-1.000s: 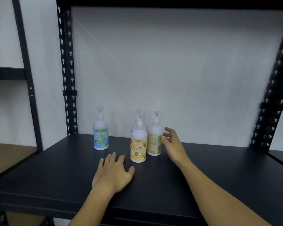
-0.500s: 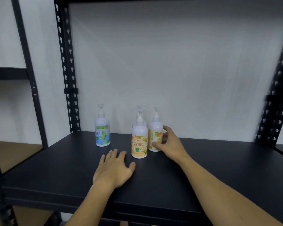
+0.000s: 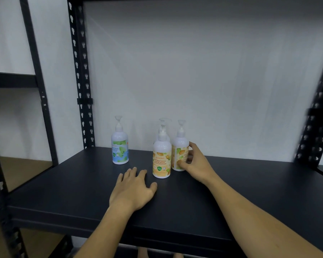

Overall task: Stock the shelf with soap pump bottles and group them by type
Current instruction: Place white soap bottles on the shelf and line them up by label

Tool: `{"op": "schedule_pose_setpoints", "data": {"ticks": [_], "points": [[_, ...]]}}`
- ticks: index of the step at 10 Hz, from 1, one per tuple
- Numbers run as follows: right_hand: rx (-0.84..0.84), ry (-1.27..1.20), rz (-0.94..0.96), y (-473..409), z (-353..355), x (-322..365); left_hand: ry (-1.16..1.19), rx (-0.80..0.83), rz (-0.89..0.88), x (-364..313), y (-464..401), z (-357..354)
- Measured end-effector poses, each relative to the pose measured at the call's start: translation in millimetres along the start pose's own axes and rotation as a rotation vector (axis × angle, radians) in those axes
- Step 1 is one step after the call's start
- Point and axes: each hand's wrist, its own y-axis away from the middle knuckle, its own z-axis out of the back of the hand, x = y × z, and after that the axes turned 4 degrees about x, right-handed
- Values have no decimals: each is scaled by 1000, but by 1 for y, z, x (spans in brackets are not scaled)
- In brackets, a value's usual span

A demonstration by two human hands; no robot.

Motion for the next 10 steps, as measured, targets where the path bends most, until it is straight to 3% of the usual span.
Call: {"op": "schedule_pose_setpoints", "data": {"ticks": [10], "points": [[-47,21,61,1,-4,3,16,-5,0,0,-1,0]]}}
